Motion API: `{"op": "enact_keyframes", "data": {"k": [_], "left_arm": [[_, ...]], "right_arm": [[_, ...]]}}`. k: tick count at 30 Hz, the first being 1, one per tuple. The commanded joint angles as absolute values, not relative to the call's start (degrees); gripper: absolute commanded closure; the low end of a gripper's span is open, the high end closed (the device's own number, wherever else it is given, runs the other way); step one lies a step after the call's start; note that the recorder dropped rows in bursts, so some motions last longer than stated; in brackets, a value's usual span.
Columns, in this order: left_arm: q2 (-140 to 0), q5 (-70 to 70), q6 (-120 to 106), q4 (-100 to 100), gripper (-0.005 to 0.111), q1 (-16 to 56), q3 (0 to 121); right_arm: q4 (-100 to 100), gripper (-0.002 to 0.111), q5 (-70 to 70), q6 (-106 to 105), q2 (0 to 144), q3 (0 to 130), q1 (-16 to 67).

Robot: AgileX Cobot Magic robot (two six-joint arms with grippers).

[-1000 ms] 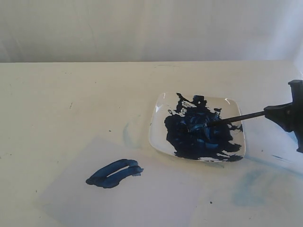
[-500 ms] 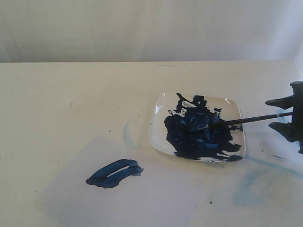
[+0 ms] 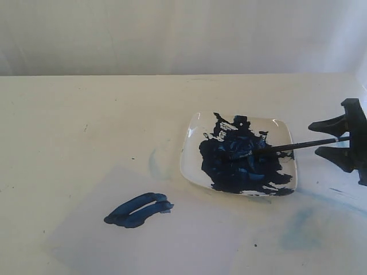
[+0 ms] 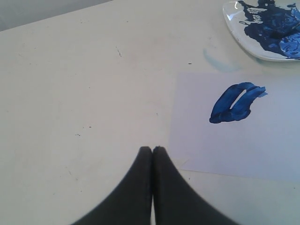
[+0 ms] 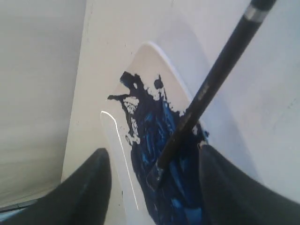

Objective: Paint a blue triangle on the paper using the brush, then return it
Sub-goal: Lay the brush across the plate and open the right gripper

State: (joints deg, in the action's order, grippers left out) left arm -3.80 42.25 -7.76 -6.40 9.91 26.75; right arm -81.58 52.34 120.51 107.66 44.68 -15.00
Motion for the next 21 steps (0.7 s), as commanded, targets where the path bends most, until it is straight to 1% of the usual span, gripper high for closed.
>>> {"op": "enact_keyframes", "data": {"k": [1, 5, 7, 10, 12, 17, 21], "left_arm": [[-3.4, 42.0, -7.5, -7.3, 0.107, 10.2, 26.4], [-3.4, 42.0, -7.5, -7.3, 0.107, 10.2, 26.4], [-3.4, 42.0, -7.5, -7.3, 0.107, 10.2, 26.4], [-3.4, 42.0, -7.5, -7.3, 0.107, 10.2, 26.4], [-3.4, 42.0, -7.5, -7.3, 0.107, 10.2, 26.4], [-3.4, 41.0, -7.5, -7.3, 0.107, 10.2, 26.4], [-3.4, 35.0, -7.5, -11.9, 0.107, 10.2, 26.4]], "right_arm": [[-83.6, 0.063, 52.8, 120.1, 102.6, 41.6, -15.5], [-84.6, 0.07, 52.2, 118.5, 97.4, 38.7, -15.5], [-84.9, 0.077, 52.2, 117.9, 94.0, 37.2, -15.5], [-85.1, 0.094, 52.5, 115.1, 88.4, 35.6, -15.5], [-85.7, 0.108, 52.6, 113.1, 83.8, 34.7, -15.5], [-91.0, 0.108, 52.5, 109.3, 72.1, 32.4, -15.5], [-93.5, 0.108, 53.1, 109.6, 61.3, 31.2, -15.5]]}}
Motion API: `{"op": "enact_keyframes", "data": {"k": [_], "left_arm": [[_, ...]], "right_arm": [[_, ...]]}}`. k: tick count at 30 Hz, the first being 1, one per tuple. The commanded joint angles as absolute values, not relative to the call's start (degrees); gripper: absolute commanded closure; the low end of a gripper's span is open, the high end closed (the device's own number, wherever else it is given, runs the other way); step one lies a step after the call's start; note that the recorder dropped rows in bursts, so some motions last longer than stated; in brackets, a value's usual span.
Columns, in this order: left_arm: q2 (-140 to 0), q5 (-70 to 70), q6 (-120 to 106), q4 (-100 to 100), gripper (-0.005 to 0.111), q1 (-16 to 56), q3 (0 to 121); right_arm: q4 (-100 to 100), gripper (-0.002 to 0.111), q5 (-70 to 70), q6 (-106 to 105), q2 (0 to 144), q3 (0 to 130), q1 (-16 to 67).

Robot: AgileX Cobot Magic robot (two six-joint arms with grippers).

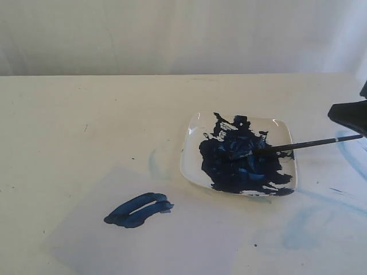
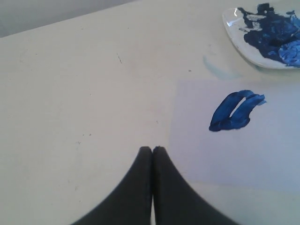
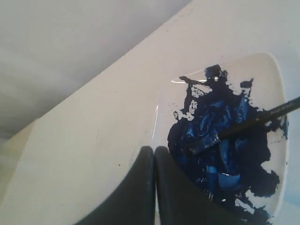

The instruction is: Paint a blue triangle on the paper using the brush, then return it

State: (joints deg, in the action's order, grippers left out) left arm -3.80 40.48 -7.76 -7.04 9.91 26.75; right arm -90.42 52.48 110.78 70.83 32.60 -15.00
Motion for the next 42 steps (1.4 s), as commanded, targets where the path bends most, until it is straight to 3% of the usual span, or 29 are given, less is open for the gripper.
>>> {"op": "enact_keyframes", "data": {"k": [1, 19, 34, 42], "left_arm": [[-3.4, 33.1, -7.5, -14.3, 0.107, 10.2, 26.4], [-3.4, 22.9, -7.7, -18.0, 0.107, 10.2, 14.8], [-3.4, 29.1, -21.0, -16.3, 0.107, 10.2, 12.8], [-3.4, 18.4, -23.5, -22.9, 0.107, 10.2, 6.1]], "right_arm": [[-93.6, 0.108, 53.9, 109.6, 58.6, 31.2, -15.5], [-99.9, 0.108, 63.3, 119.2, 28.7, 31.2, -15.3], [-99.9, 0.108, 64.8, 118.9, 25.2, 31.2, -8.5], [-99.9, 0.108, 65.7, 115.2, 25.2, 31.2, -1.9]]}}
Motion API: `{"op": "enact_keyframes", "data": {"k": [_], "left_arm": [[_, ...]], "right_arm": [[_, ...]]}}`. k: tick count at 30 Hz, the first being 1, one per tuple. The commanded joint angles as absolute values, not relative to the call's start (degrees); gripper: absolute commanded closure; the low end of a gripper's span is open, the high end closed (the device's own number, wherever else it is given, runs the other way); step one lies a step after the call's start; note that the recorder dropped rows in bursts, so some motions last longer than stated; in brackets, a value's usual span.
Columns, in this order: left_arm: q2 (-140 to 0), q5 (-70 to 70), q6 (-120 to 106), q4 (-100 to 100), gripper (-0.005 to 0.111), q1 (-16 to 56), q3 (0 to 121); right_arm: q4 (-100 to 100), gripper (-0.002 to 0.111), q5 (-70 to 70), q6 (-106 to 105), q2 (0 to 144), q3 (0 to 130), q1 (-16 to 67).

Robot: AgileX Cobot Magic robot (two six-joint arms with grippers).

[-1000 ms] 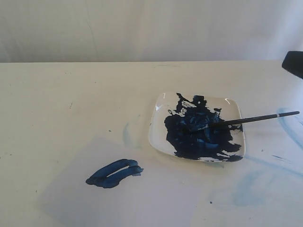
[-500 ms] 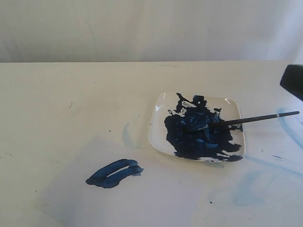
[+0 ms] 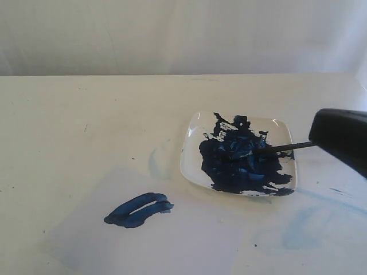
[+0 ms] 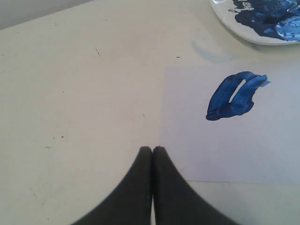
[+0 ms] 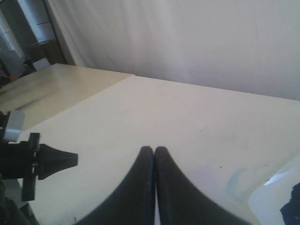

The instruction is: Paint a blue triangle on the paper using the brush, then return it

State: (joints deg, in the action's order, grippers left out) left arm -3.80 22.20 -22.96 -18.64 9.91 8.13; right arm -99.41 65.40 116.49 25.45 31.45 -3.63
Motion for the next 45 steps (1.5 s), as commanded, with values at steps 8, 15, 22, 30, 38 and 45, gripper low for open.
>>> {"op": "enact_keyframes", "data": {"k": [8, 15, 22, 30, 38, 45], "left_arm": [[-3.4, 18.5, -23.6, -24.2, 0.107, 10.2, 6.1], [-3.4, 18.5, -23.6, -24.2, 0.107, 10.2, 6.1], [-3.4, 18.5, -23.6, -24.2, 0.107, 10.2, 6.1], [0.0, 18.5, -23.6, -23.7, 0.107, 10.6, 6.1], [0.0, 19.0, -23.6, -23.7, 0.107, 10.6, 6.1], [0.0, 18.9, -33.3, -22.3, 0.107, 10.6, 6.1]], "right_arm": [[-99.9, 0.108, 63.2, 115.3, 25.2, 31.2, -1.9], [-99.9, 0.108, 63.2, 115.3, 25.2, 31.2, -1.9], [-99.9, 0.108, 63.2, 115.3, 25.2, 31.2, -1.9], [-99.9, 0.108, 63.7, 115.3, 25.1, 31.2, -1.9], [-99.9, 0.108, 63.7, 115.3, 25.1, 31.2, -1.9], [-99.9, 0.108, 63.7, 115.3, 25.1, 31.2, -1.9]]}}
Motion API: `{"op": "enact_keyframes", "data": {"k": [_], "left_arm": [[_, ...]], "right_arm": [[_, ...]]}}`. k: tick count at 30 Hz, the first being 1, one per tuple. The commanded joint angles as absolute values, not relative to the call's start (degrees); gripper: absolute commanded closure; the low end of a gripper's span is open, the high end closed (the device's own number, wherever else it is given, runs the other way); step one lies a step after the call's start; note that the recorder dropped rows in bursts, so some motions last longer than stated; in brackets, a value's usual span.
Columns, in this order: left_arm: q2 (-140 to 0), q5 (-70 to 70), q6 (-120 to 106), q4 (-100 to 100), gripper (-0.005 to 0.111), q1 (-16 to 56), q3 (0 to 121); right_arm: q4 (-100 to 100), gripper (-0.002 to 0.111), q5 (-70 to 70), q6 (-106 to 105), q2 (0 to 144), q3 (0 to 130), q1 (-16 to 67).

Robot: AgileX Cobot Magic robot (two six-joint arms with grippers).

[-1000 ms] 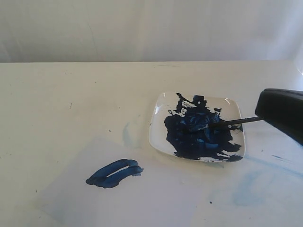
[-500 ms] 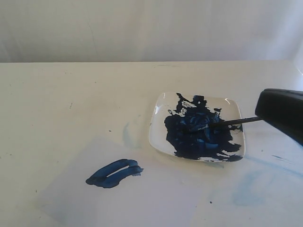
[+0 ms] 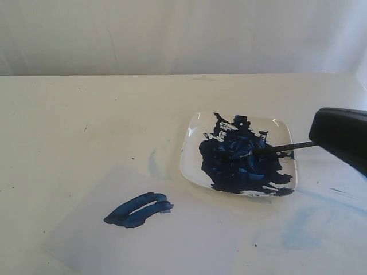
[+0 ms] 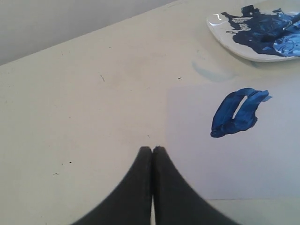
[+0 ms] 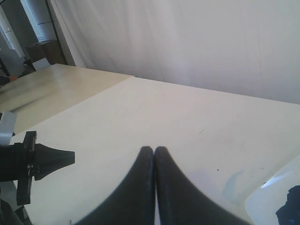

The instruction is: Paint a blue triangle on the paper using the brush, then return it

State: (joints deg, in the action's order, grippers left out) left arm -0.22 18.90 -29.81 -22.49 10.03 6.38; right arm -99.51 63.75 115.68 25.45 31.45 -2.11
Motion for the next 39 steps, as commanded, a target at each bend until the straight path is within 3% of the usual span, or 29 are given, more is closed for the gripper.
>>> {"op": "enact_keyframes", "data": {"k": [1, 9, 15, 25, 39], "left_arm": [[0.0, 18.9, -33.3, -22.3, 0.107, 10.6, 6.1], [0.0, 18.9, -26.7, -20.6, 0.107, 10.6, 5.6], [0.0, 13.8, 7.3, 1.5, 0.107, 10.6, 0.0], [0.0, 13.3, 4.2, 1.3, 0.107, 9.8, 0.0], [0.0, 11.6, 12.7, 0.9, 0.107, 0.6, 0.0]], "right_arm": [[-99.9, 0.108, 63.7, 115.3, 25.1, 31.2, -1.9], [-99.9, 0.108, 63.7, 115.3, 25.1, 31.2, -1.9], [-99.9, 0.108, 63.7, 115.3, 25.1, 31.2, -1.9], [-99.9, 0.108, 63.7, 115.7, 25.1, 31.2, -1.9], [-99.9, 0.108, 63.7, 115.7, 25.1, 31.2, -1.9]]}}
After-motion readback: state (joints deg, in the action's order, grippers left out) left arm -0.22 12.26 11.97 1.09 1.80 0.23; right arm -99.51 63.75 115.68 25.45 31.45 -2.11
